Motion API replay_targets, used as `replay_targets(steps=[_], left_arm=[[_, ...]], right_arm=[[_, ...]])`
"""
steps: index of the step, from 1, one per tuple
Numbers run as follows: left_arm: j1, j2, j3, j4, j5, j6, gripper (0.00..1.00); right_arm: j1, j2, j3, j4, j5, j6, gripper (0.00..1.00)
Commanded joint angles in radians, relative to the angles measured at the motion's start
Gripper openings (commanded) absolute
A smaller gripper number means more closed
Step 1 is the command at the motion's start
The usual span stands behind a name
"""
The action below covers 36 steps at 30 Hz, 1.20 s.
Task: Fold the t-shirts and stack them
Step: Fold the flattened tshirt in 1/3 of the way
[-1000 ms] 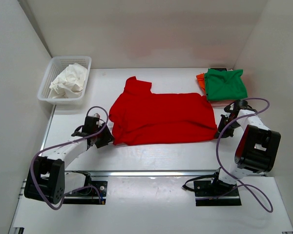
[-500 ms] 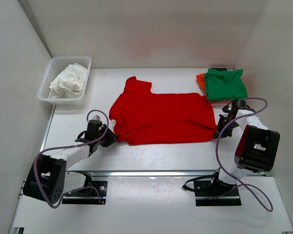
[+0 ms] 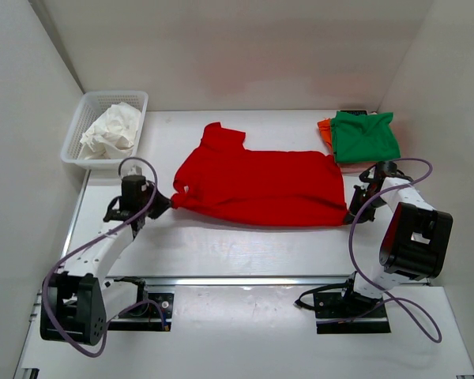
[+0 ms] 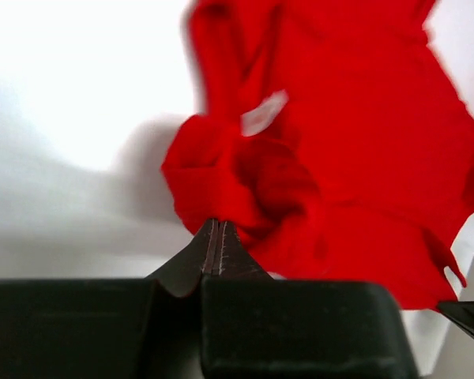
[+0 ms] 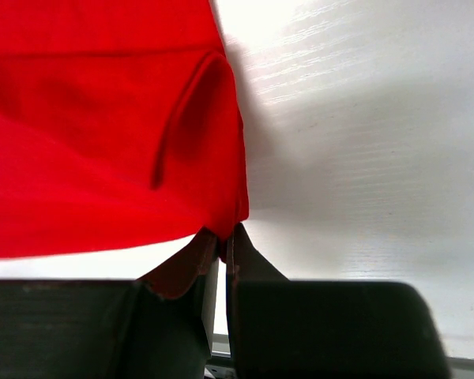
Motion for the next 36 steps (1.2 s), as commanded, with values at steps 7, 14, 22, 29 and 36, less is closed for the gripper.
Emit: replay_targets(steps=[7, 14, 22, 29, 36], left_arm=[[0.008, -0.072, 0.137, -0.178, -0.018, 0.177, 0.20], [0.044, -0.111, 0.162, -0.262, -0.093, 0.243, 0.42], [-0.103, 0.170, 0.157, -0.189, 0.088, 0.258, 0.41], [-0.191, 0.440, 0.172, -0.108, 0.013, 0.249, 0.28], [-0.030, 0.344, 0.159, -0.375, -0.102, 0.422, 0.22]], right_arm=[[-0.022, -0.034, 0.008, -0.013, 0.006, -0.020, 0.00], [-0.025, -0.052, 0.005, -0.029, 0.026, -0.032, 0.00], [-0.009, -0.045, -0.015, -0.026, 0.063, -0.018, 0.00], [0.027, -0.060, -0.018, -0.038, 0.069, -0.009, 0.00], [0.086, -0.114, -0.041, -0.076, 0.100, 0.008, 0.00]])
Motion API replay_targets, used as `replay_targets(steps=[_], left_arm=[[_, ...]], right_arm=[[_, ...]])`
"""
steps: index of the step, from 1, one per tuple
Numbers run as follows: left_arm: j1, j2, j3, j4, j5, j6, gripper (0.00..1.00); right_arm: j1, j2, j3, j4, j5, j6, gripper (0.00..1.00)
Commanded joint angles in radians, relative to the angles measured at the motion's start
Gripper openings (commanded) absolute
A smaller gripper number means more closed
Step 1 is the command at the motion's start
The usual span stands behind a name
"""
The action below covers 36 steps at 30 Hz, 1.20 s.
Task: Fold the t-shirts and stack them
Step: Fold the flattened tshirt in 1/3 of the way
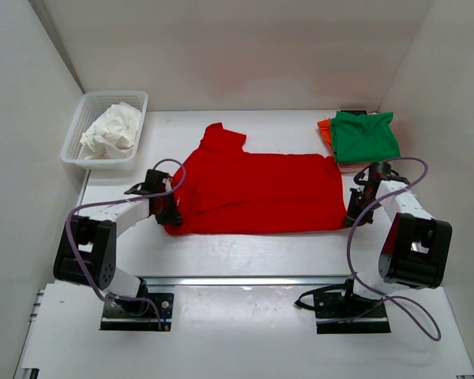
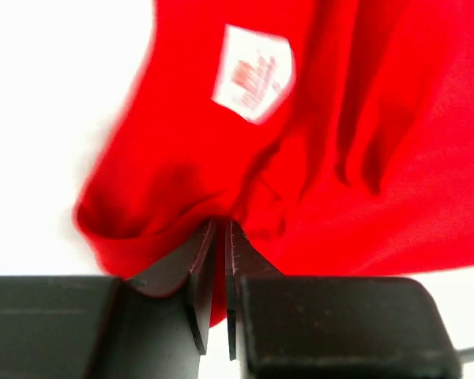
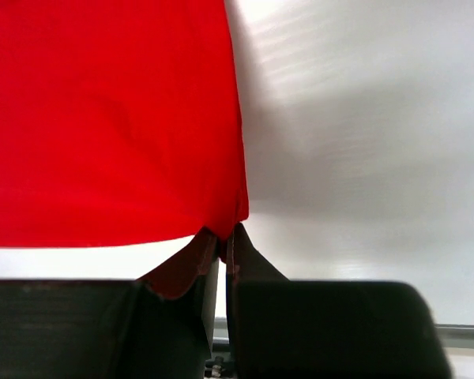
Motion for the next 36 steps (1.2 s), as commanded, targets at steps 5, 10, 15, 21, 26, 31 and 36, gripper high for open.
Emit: replay_targets(steps=[5, 10, 15, 21, 26, 31, 36], left_arm=[[0.039, -0.154, -0.041, -0.293, -0.139, 0.119, 0.22], [-0.033, -0.205, -0.034, -0.395, -0.059, 0.108, 0.19], [0.051, -0.378, 0.038, -0.406, 0.005, 0.093, 0.22], [0.027, -0.183, 0.163, -0.264, 0.011, 0.090, 0.22], [-0.036, 0.054, 0.195, -0.150, -0.022, 0.071, 0.20], [-0.053, 0.180, 0.203, -0.208, -0.116, 0.093, 0.16], [-0.062, 0.165, 0.129, -0.296, -0.104, 0.111, 0.11]], right_arm=[[0.043, -0.064, -0.048, -0.030, 0.044, 0.010, 0.00], [0.046, -0.093, -0.071, -0.068, 0.054, 0.003, 0.00], [0.071, -0.177, -0.030, -0.098, 0.074, 0.009, 0.19], [0.152, -0.196, 0.041, -0.033, 0.093, 0.084, 0.46], [0.221, -0.128, 0.045, 0.083, 0.071, 0.125, 0.51], [0.284, -0.053, -0.013, 0.220, 0.062, 0.197, 0.54], [0.357, 0.028, -0.045, 0.240, 0.019, 0.227, 0.57]])
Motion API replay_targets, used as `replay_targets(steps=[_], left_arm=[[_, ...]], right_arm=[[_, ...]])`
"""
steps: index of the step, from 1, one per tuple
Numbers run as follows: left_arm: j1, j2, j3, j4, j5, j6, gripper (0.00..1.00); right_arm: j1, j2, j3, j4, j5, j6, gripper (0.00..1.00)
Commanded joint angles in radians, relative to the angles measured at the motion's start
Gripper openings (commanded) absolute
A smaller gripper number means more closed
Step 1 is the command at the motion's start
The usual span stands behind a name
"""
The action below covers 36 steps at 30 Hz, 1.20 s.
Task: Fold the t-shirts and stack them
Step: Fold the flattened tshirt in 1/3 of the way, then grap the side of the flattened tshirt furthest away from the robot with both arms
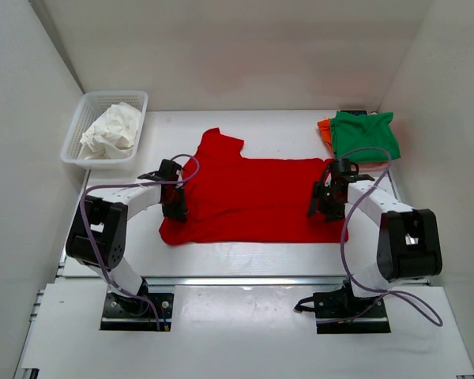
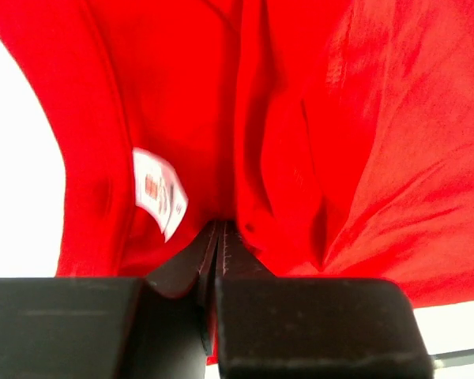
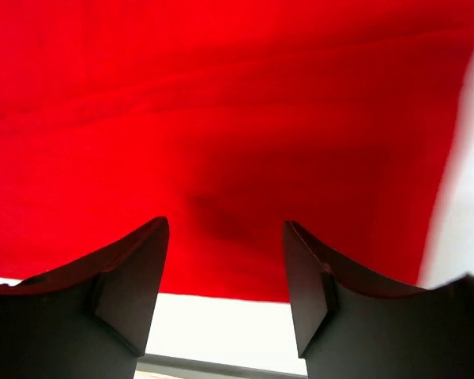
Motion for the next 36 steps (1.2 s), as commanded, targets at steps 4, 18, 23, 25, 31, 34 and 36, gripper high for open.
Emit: replay_targets(steps=[4, 18, 23, 25, 31, 34, 36], left_arm=[[-0.030, -0.075, -0.161, -0.191, -0.062, 0.041, 0.10], [0.063, -0.428, -0.055, -0.337, 0.135, 0.051, 0.10], [0.141, -0.356, 0.276, -0.290, 0.167, 0.082, 0.26], [0.138, -0.237, 0.411, -0.204, 0.167, 0.079, 0.29], [0.145, 0.084, 0.565, 0.106, 0.209, 0.195, 0.41], [0.165, 0.194, 0.589, 0.207, 0.155, 0.240, 0.46], [0.161, 0.253, 0.631, 0.227, 0.092, 0.284, 0.47]], right_arm=[[0.080, 0.094, -0.045, 0.011, -0.049, 0.046, 0.57], [0.095, -0.133, -0.081, -0.118, -0.098, 0.019, 0.58], [0.077, -0.117, 0.179, -0.200, -0.092, -0.018, 0.59], [0.057, -0.057, 0.258, -0.171, -0.089, -0.038, 0.59], [0.016, 0.138, 0.459, -0.176, -0.077, -0.073, 0.59], [0.020, 0.192, 0.514, -0.165, -0.063, -0.096, 0.58], [0.025, 0.216, 0.533, -0.155, -0.051, -0.099, 0.57]])
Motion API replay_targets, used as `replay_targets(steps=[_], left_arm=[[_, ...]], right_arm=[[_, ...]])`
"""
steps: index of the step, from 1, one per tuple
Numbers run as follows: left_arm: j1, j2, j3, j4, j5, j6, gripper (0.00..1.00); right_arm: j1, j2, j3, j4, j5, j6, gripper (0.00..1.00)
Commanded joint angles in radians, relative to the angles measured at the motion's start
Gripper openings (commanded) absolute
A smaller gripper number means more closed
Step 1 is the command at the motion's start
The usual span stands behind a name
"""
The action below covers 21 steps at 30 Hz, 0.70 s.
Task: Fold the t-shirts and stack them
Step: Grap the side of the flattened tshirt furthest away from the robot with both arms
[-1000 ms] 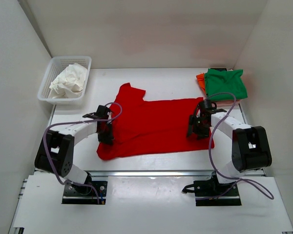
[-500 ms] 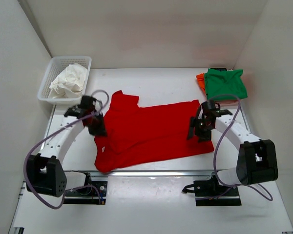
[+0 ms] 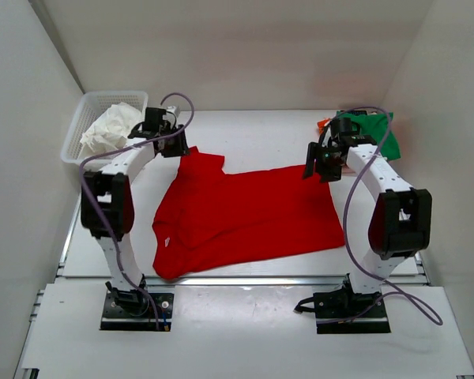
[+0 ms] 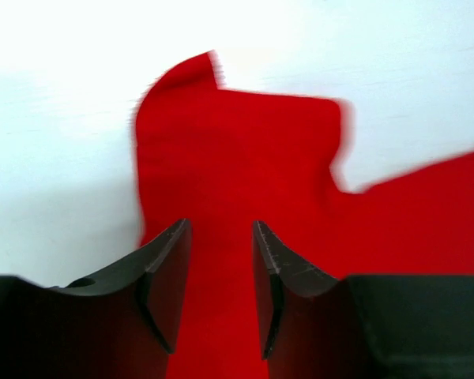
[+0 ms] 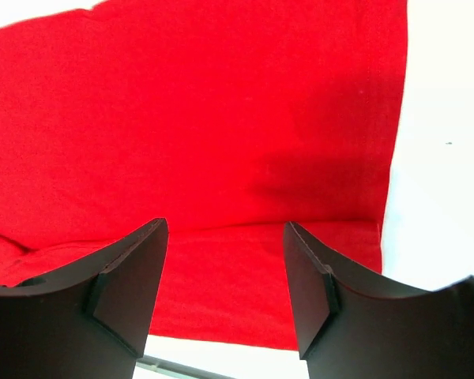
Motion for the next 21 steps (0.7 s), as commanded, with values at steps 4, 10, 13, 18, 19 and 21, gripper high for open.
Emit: replay_targets(steps=[4, 10, 13, 18, 19, 21], left_arm=[[-0.005, 0.163, 0.169, 0.099, -0.186, 0.204, 0.57], [0.001, 0.238, 0.209, 0.193, -0.173, 0.246, 0.66], [-0.004, 0.299, 0.262, 0.181, -0.171, 0.272, 0.69], [-0.023, 0.384, 0.360, 0.097, -0.111, 0.292, 0.69], [-0.022, 0.404, 0.399, 0.054, -0.114, 0.304, 0.72], [-0.040, 0.435, 0.440, 0.023, -0.111, 0.328, 0.73]], right_arm=[[0.007, 0.046, 0.071, 0.015, 0.015, -0.029, 0.57], [0.010, 0.080, 0.098, 0.023, 0.008, -0.022, 0.58], [0.004, 0.095, 0.120, 0.012, 0.006, -0.022, 0.57], [0.001, 0.094, 0.127, 0.014, 0.004, -0.018, 0.56], [-0.004, 0.089, 0.129, 0.015, 0.000, -0.018, 0.57], [-0.007, 0.091, 0.123, 0.018, -0.003, -0.013, 0.56]])
